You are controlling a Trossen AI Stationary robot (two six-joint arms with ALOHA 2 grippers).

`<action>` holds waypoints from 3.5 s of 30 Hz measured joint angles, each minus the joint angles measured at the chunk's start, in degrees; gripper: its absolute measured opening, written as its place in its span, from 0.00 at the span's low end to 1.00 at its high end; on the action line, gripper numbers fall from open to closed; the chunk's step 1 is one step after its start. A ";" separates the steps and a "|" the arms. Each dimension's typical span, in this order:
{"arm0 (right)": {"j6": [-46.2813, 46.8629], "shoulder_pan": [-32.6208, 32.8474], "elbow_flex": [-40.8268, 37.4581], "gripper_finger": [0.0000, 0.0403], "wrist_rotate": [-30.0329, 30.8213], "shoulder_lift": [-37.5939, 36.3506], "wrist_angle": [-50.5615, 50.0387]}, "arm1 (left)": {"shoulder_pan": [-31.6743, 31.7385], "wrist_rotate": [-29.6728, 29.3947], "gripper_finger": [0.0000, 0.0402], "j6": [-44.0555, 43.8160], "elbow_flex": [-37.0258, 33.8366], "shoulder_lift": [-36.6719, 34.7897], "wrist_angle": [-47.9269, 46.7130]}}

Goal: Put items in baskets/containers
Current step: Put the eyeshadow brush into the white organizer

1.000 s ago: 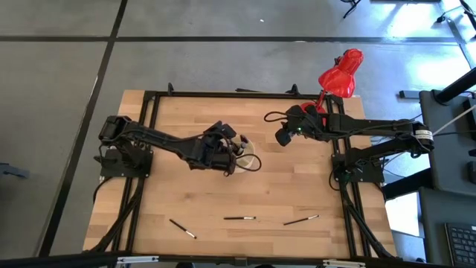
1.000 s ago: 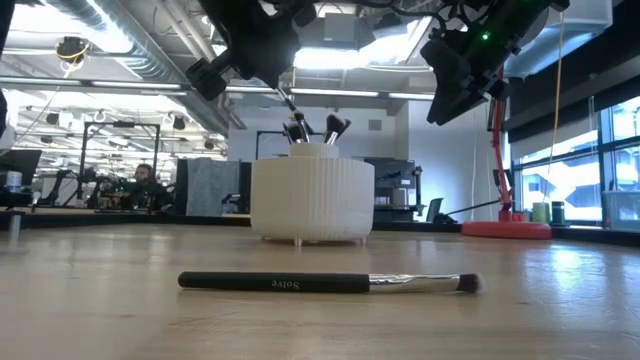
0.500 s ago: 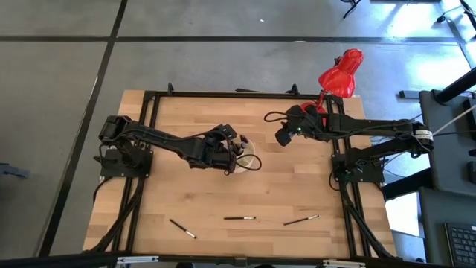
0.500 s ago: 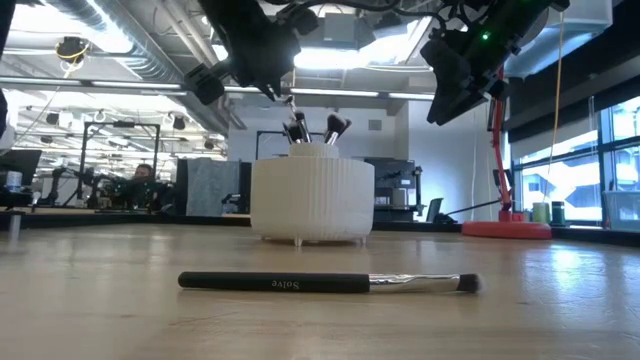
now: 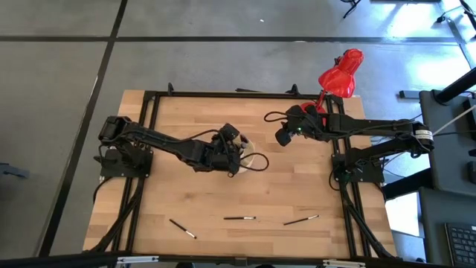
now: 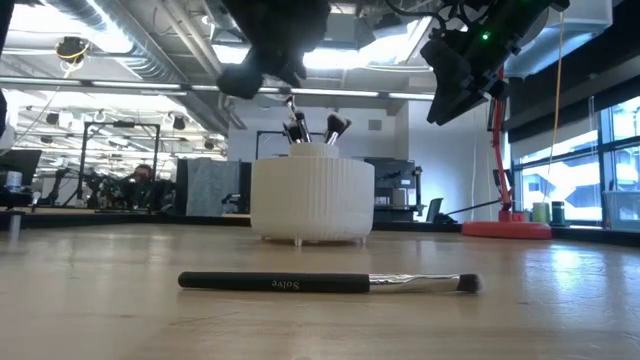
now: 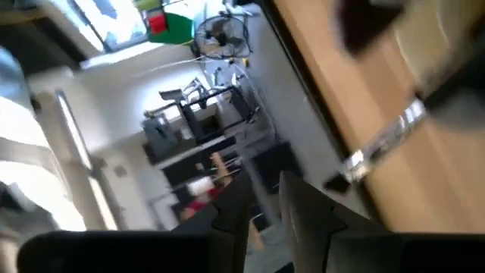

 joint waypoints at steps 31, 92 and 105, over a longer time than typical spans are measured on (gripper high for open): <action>0.25 0.01 0.00 0.32 -0.01 0.02 0.51 | 22.01 44.86 0.41 -67.43 -16.60 -18.47 3.98; 1.55 0.09 0.00 0.32 0.44 0.02 1.49 | 5.55 42.03 0.37 -68.09 -30.77 -22.13 36.67; 1.62 0.09 0.00 0.32 -1.06 0.02 0.53 | 1.41 44.24 0.37 -70.58 -28.00 -31.31 20.23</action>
